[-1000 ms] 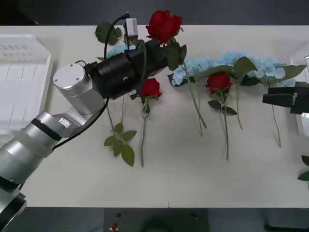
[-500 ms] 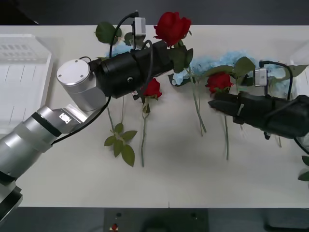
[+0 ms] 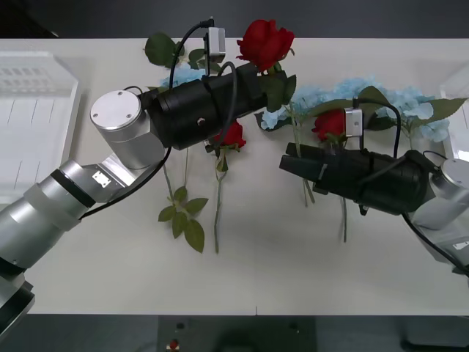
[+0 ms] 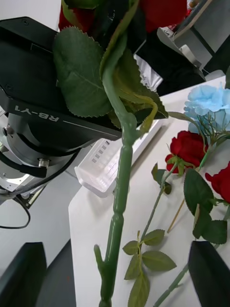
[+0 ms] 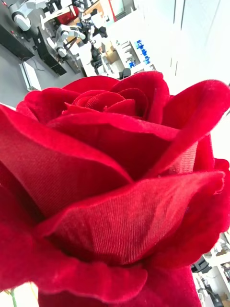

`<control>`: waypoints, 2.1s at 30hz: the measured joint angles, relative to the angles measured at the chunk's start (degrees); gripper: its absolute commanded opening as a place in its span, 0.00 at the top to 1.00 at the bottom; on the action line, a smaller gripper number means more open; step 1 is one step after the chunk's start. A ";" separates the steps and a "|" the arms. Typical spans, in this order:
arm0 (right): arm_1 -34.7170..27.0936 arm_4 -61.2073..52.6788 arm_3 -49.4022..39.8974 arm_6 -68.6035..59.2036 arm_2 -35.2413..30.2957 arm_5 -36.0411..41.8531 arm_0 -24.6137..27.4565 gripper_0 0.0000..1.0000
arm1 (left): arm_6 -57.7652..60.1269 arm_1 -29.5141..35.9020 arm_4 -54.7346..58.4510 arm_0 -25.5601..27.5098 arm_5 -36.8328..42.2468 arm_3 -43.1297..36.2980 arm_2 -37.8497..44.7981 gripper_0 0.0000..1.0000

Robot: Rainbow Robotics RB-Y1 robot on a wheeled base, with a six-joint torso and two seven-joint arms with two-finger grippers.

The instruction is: Put the red flowers into the right box and the blue flowers into the left box

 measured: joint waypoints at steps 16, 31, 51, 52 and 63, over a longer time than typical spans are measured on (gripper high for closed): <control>1.44 0.13 0.00 0.00 2.66 -3.19 -2.65 1.00 | 0.00 0.00 0.00 0.00 -0.07 0.00 0.00 0.99; 1.13 0.13 0.00 0.00 2.65 -4.25 -2.65 1.00 | 0.00 2.74 0.00 0.15 3.61 0.00 0.00 0.06; -26.95 2.32 1.63 -14.58 2.70 -10.06 -2.65 1.00 | 0.00 30.48 -0.11 7.42 28.07 1.73 -0.01 0.06; -29.26 2.32 2.25 -16.01 2.71 -10.42 -2.65 1.00 | 0.00 30.95 -0.98 7.29 29.57 3.40 0.12 0.06; -43.21 16.16 14.53 -16.98 4.27 -15.92 -2.67 1.00 | 11.23 27.33 -29.58 3.66 38.76 15.79 9.38 0.06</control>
